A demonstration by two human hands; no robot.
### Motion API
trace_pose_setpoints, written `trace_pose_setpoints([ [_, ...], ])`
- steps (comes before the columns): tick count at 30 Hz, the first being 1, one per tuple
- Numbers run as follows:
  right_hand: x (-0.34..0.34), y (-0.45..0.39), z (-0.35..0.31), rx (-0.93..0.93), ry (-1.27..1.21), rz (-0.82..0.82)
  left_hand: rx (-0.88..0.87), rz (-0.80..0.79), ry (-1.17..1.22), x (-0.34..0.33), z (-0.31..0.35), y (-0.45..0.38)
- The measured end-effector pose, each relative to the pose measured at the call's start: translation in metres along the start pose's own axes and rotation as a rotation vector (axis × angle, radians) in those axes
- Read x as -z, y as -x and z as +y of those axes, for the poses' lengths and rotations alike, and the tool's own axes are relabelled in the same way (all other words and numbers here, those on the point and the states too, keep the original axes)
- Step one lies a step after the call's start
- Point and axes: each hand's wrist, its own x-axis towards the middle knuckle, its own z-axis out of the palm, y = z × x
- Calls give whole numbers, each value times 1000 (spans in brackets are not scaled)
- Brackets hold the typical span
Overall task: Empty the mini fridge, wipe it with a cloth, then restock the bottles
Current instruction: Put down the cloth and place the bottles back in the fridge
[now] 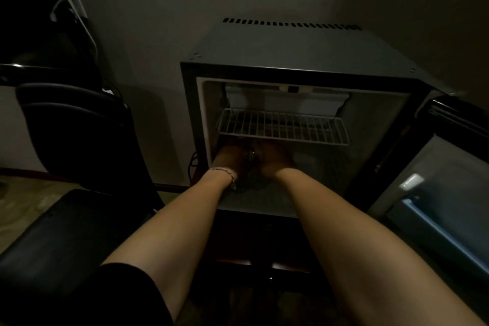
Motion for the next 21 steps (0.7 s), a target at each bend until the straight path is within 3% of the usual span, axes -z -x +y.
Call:
trace_pose_setpoints([
  [4,10,19,-6,-34,166,-78,39,-68,-27,10,14,23],
  [7,19,38,-10,-68,179,-134,2,-6,-98,17,27,47],
  [10,33,67,-9,-77,208,-182,40,-56,-140,23,40,69],
  [15,51,120,-11,58,305,-45,2,-2,-174,30,61,101],
  [21,94,214,-20,74,371,121,-79,41,-181,28,106,165],
])
